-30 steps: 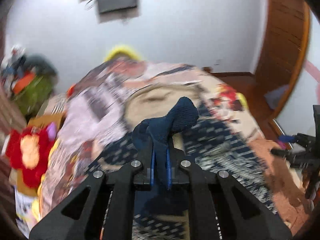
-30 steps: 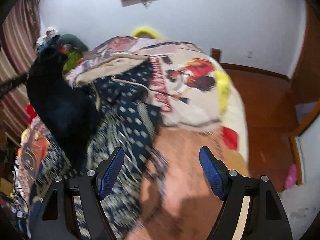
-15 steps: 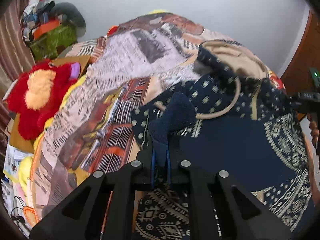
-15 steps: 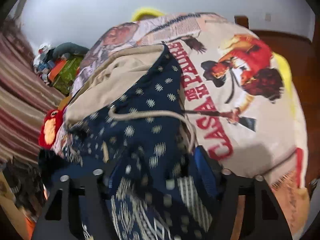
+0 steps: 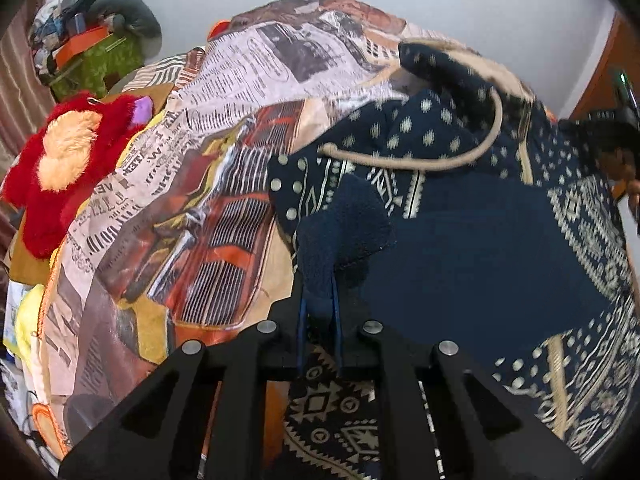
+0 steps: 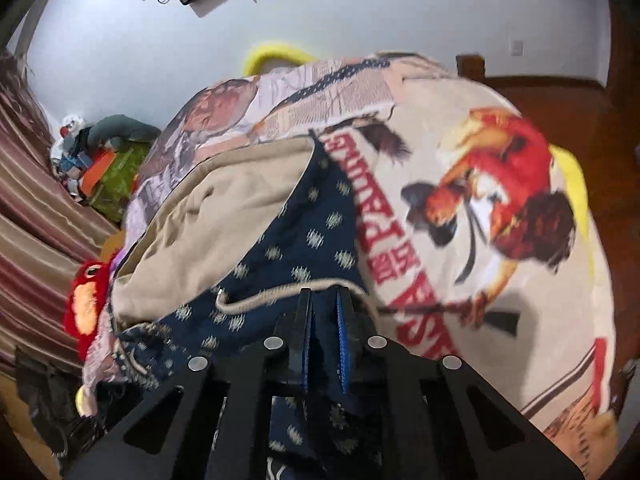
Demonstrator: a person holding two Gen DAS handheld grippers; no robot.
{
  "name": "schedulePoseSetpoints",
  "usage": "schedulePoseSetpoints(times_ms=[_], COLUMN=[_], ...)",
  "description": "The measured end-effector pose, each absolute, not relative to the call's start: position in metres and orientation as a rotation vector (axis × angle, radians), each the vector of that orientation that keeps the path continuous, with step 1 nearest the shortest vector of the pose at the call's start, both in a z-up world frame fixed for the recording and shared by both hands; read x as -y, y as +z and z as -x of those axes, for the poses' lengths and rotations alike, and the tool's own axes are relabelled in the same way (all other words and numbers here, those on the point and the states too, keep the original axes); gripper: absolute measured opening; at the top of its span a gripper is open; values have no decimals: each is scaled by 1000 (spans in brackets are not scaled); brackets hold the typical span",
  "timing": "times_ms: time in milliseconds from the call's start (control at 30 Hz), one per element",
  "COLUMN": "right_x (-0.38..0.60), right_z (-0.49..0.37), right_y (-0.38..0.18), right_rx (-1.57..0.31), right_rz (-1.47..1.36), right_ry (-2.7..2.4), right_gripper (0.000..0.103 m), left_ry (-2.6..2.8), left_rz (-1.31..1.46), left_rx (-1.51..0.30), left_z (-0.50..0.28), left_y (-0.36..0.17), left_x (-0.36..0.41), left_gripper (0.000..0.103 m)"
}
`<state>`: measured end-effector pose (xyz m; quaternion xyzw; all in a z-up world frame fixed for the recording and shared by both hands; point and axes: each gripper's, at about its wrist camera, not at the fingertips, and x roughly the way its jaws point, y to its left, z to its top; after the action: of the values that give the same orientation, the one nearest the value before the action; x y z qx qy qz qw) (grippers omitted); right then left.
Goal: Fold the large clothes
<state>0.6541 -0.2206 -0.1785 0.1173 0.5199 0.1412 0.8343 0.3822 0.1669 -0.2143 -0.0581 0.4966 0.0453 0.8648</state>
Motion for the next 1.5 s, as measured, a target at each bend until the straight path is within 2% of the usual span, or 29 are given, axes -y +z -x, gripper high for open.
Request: schedulePoseSetpoints(times_ms=[100, 200, 233, 300, 333, 367, 433, 533, 567, 900, 933, 967, 1000, 1033, 1200, 1400, 1500], right_x=[216, 219, 224, 237, 244, 250, 259, 270, 276, 309, 309, 309, 309, 308, 290, 268, 266], right_z=[-647, -628, -619, -604, -596, -587, -570, -546, -536, -483, -481, -480, -481, -482, -498, -522, -526], right_y=[-179, -172, -166, -156, -151, -144, -133, -122, -120, -163, -169, -174, -180, -183, -184, -208, -212], right_rx=[-1112, -1112, -1116, -1112, -1101, -1083, -1061, -1055, -1054, -1149, -1162, -1170, -1180, -1181, -1137, -1177, -1154], right_rz=[-110, -35, -51, -88, -103, -115, -109, -68, -58, -72, -75, -76, -78, -79, -86, -102, -140], right_ry=[294, 294, 308, 327, 332, 337, 346, 340, 333, 270, 271, 270, 265, 264, 322, 325, 313], right_gripper=[9, 15, 20, 39, 56, 67, 69, 69, 69, 70, 70, 70, 70, 69, 66, 42, 22], left_ry=[97, 119, 129, 151, 158, 161, 167, 182, 184, 144, 138, 131, 133, 148, 177, 185, 173], left_rz=[114, 134, 143, 159, 162, 162, 154, 152, 156, 214, 208, 198, 189, 180, 124, 59, 31], left_rx=[-1062, -1079, -1081, -1080, -1078, -1074, -1056, -1018, -1014, -1129, -1140, -1147, -1157, -1170, -1147, -1019, -955], left_z=[-376, -368, -365, -356, -351, -347, -340, -335, -336, -381, -386, -390, -393, -396, -399, -395, -398], left_y=[-220, -221, -221, -217, -213, -211, -202, -189, -188, -237, -243, -246, -249, -252, -248, -195, -166], left_x=[-172, -184, -188, -199, -203, -206, -213, -225, -227, -230, -227, -224, -221, -220, -207, -196, -189], left_gripper=[22, 33, 34, 34, 34, 34, 38, 59, 61, 61, 56, 40, 30, 11, 8, 8, 8])
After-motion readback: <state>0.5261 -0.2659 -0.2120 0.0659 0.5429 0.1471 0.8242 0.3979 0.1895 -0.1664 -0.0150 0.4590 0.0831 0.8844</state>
